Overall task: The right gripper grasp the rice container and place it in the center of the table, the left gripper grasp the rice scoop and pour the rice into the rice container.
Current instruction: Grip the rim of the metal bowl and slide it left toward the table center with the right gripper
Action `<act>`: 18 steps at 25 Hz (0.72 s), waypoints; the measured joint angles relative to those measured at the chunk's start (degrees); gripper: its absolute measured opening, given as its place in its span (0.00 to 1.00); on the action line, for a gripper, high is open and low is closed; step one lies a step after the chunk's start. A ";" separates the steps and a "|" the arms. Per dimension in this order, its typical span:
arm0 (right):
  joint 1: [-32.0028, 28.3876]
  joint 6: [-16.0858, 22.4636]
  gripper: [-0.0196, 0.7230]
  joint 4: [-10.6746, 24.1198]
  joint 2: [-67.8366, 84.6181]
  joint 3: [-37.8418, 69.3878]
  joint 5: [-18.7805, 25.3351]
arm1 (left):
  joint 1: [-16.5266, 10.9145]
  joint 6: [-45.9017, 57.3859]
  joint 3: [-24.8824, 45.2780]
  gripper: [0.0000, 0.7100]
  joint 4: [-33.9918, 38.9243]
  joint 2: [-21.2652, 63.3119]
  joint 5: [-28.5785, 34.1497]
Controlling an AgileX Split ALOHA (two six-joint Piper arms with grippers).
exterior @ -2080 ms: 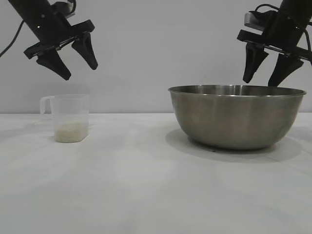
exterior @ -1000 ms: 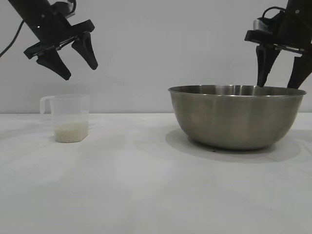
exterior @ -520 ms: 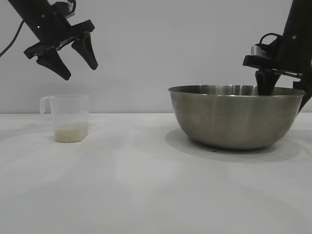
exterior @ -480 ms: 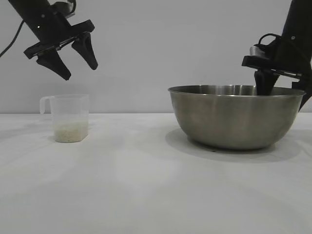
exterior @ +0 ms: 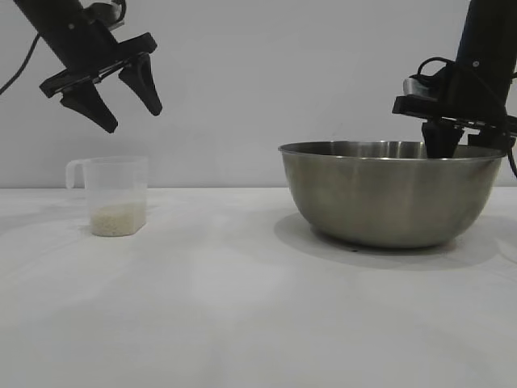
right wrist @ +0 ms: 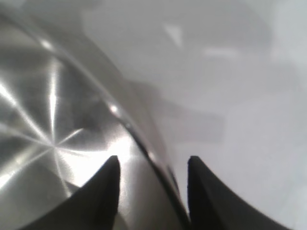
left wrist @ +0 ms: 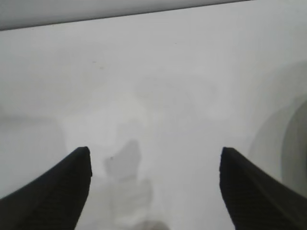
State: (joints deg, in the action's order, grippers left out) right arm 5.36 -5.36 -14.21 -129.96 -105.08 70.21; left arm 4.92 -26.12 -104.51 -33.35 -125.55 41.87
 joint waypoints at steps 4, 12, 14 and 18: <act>0.00 0.22 0.33 0.49 0.00 0.00 0.00 | 0.00 0.00 0.00 0.77 0.00 0.00 0.00; 0.00 0.44 0.03 1.30 0.00 0.00 0.12 | 0.00 0.00 0.00 0.77 0.00 0.00 0.00; 0.10 0.44 0.03 1.30 0.00 0.00 0.12 | 0.00 0.00 0.00 0.77 0.00 0.00 0.00; 0.12 0.44 0.03 1.19 0.00 0.00 0.01 | 0.00 0.00 0.00 0.77 0.00 0.00 0.00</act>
State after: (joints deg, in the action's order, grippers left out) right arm 5.48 -4.92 -13.02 -129.96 -105.08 70.23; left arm 4.92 -26.12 -104.51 -33.35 -125.55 41.87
